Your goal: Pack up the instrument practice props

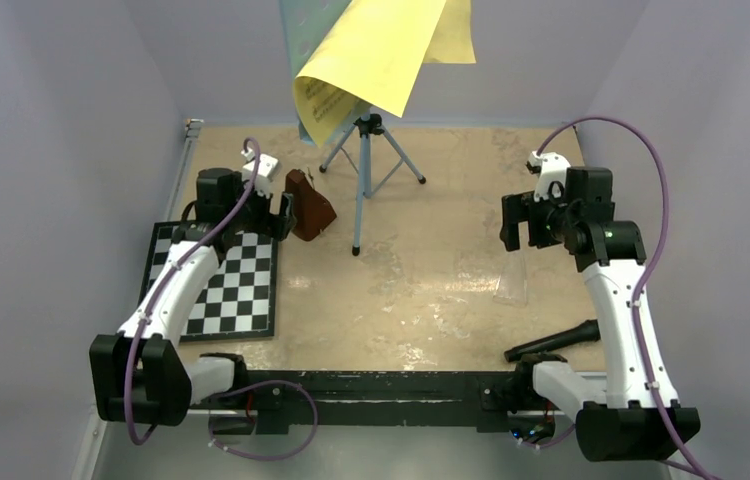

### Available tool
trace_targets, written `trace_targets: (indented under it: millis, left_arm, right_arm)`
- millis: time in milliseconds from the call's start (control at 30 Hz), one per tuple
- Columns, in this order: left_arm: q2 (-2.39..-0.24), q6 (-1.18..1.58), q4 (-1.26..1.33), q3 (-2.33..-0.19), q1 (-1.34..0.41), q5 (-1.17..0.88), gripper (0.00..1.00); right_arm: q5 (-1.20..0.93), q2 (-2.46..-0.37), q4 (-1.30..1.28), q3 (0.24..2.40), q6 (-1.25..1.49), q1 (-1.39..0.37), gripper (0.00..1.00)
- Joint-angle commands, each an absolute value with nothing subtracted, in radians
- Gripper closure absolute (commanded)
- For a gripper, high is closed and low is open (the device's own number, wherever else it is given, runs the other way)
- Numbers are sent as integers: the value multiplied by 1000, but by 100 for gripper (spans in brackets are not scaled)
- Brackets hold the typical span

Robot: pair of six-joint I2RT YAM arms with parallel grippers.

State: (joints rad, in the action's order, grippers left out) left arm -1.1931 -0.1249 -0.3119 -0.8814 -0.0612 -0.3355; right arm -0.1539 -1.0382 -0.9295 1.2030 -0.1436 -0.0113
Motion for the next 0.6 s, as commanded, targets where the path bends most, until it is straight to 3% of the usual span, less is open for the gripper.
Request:
trace_targets:
  millis: [0, 300, 567]
  left_arm:
    - [-1257, -227, -198, -965, -68, -416, 3]
    - [-1413, -297, -168, -1098, -106, -477, 4]
    - [-1482, -287, -164, -1153, -157, -431, 11]
  right_arm:
    - [-201, -1008, -931, 1210, -186, -11, 1]
    - [-217, -992, -934, 1182, -182, -11, 1]
    - [-206, -979, -927, 1160, -185, -11, 1]
